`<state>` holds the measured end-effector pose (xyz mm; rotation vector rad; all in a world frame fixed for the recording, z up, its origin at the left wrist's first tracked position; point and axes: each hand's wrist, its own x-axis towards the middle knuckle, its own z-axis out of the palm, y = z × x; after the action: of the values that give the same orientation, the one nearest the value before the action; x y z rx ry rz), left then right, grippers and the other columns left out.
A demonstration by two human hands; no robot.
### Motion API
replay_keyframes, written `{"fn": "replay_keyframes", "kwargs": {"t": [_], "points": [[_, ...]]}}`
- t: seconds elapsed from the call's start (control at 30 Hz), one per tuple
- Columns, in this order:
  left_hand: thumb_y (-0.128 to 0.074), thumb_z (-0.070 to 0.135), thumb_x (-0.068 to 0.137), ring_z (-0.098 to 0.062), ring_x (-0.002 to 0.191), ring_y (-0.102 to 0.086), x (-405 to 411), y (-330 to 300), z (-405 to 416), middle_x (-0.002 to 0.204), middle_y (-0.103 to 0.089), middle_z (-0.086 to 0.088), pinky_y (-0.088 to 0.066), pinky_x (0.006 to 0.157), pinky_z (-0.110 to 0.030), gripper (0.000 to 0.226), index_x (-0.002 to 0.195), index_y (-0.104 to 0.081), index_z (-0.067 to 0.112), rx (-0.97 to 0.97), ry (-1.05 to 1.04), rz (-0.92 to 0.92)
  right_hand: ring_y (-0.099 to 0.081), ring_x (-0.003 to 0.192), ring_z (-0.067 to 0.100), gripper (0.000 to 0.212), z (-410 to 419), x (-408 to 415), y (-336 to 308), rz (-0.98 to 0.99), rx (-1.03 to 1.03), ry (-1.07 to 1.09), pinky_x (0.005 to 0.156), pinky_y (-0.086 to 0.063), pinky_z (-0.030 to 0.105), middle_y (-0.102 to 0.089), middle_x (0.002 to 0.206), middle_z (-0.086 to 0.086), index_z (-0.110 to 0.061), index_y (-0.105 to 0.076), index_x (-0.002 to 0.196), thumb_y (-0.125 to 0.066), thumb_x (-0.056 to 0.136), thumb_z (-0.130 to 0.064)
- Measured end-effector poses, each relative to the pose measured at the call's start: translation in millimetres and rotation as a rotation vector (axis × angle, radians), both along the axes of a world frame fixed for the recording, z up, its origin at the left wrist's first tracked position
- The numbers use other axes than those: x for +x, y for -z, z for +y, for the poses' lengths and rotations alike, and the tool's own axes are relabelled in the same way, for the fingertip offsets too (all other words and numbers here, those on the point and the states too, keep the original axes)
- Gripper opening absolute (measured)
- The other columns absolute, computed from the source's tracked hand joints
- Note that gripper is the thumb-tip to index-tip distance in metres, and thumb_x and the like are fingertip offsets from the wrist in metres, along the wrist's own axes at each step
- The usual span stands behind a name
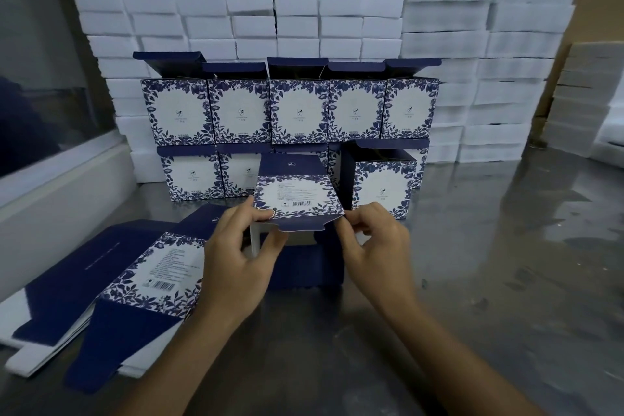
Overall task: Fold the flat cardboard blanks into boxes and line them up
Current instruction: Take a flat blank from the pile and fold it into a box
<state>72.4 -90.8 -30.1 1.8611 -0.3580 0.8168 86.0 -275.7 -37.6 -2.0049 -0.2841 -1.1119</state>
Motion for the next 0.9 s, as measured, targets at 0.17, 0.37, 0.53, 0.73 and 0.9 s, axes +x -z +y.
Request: {"fn": "replay_keyframes", "kwargs": {"t": [0.17,0.37,0.53,0.73,0.9], "points": [[-0.067,0.044,0.083,0.023,0.105,-0.046,1.1,-0.3,1.2,0.107,-0.052,0.031,-0.043,0.085,-0.02,0.033,0.106,-0.064,0.021,-0.003,-0.026,0.003,-0.065,0.067,0.015,0.016,-1.6,7.0,6.0,0.153,0.048,-0.063,0.066,-0.055,0.04,-0.07,0.073,-0.003,-0.015,-0.074,0.078,-0.078,0.086,-0.028],[-0.07,0.028,0.087,0.028,0.104,-0.042,5.5,1.4,5.6,0.108,-0.049,0.034,-0.039,0.086,-0.017,0.029,0.113,-0.064,0.016,0.044,-0.086,0.021,-0.058,0.058,0.023,0.039,-5.0,15.3,16.3,0.368,-0.127,-0.084,0.057,-0.051,0.042,-0.061,0.057,0.003,-0.01,-0.061,0.062,-0.073,0.09,-0.035],[-0.07,0.028,0.087,0.029,0.103,-0.04,5.6,1.8,6.2,0.108,-0.047,0.035,-0.037,0.085,-0.015,0.029,0.113,-0.063,0.017,0.05,-0.089,0.027,-0.06,0.06,0.016,0.035,-6.4,19.1,20.9,0.42,-0.109,-0.105,0.059,-0.05,0.036,-0.061,0.06,-0.007,-0.019,-0.057,0.063,-0.077,0.086,-0.036],[-0.069,0.027,0.088,0.026,0.107,-0.041,6.1,1.1,8.5,0.112,-0.048,0.031,-0.041,0.088,-0.022,0.029,0.114,-0.062,0.017,0.022,-0.066,0.049,-0.058,0.067,0.008,0.023,-4.9,19.1,25.1,0.587,-0.243,-0.12,0.069,-0.054,0.035,-0.059,0.065,-0.015,-0.031,-0.055,0.087,-0.077,0.085,-0.027],[-0.06,0.041,0.082,0.014,0.125,-0.039,2.5,0.6,10.1,0.131,-0.049,0.014,-0.035,0.099,-0.014,0.033,0.113,-0.059,0.028,0.041,0.018,0.039,-0.065,0.078,0.008,0.077,0.9,8.3,21.2,0.446,-0.112,-0.261,0.073,-0.056,0.038,-0.067,0.088,-0.012,-0.06,-0.013,0.146,-0.063,0.088,-0.055]]}}
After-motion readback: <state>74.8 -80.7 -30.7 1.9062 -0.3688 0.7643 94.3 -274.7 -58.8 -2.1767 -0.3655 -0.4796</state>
